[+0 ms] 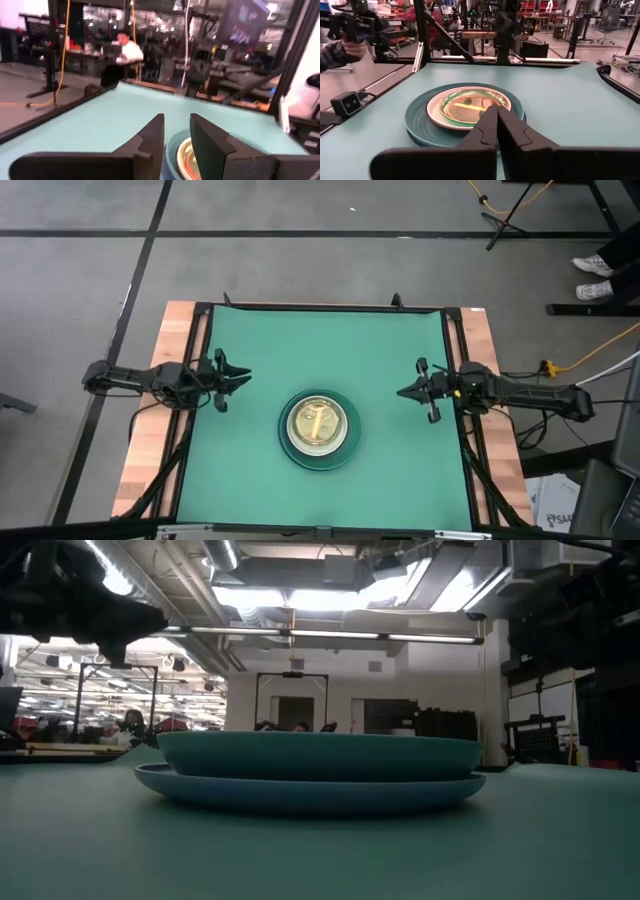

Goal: Stack plastic plates
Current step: Return to Home Position

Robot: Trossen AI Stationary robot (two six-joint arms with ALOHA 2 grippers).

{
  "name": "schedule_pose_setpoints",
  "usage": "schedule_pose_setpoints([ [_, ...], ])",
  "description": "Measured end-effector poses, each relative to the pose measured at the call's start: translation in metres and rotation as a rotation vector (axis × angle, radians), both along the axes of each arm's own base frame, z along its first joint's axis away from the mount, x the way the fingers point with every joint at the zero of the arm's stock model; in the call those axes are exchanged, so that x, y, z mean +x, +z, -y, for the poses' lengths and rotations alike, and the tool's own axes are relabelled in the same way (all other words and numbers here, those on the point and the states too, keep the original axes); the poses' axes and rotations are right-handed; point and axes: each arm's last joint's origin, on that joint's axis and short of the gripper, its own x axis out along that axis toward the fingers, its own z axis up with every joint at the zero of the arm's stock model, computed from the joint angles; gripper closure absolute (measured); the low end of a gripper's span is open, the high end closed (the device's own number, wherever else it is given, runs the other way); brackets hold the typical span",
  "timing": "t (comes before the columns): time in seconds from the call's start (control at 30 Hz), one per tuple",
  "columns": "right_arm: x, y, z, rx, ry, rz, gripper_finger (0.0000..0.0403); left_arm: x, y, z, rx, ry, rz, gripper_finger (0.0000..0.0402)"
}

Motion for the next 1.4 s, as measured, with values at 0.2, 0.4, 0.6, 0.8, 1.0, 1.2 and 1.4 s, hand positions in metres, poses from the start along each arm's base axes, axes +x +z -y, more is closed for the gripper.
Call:
schedule_pose_setpoints([
  [0.2, -0.002, 0.0, 0.001, 0.039, -0.036, -0.002, 0.0402, 0.0, 0.0, 0.0, 0.002, 0.018, -0.004, 0.0314],
  [0.4, -0.003, 0.002, 0.005, 0.081, -0.186, 0.02, 0.0402, 0.0, 0.0, 0.0, 0.002, 0.015, -0.005, 0.0315],
  [0.6, -0.01, 0.009, 0.007, 0.072, -0.299, 0.116, 0.0402, 0.002, -0.002, 0.0, 0.005, 0.013, -0.027, 0.0315],
  [0.8, -0.013, 0.013, 0.006, 0.055, -0.27, 0.156, 0.0402, 0.002, -0.002, 0.0, 0.004, 0.016, -0.027, 0.0315],
  [1.0, -0.012, 0.004, 0.006, 0.044, -0.282, 0.061, 0.0402, 0.002, -0.002, 0.0, 0.004, 0.016, -0.027, 0.0315],
  [1.2, -0.011, 0.002, 0.007, 0.056, -0.291, 0.041, 0.0402, 0.002, -0.002, 0.0, 0.004, 0.016, -0.027, 0.0315],
  [1.4, -0.011, 0.002, 0.007, 0.055, -0.291, 0.039, 0.0402, 0.002, -0.002, 0.0, 0.004, 0.016, -0.027, 0.0315],
])
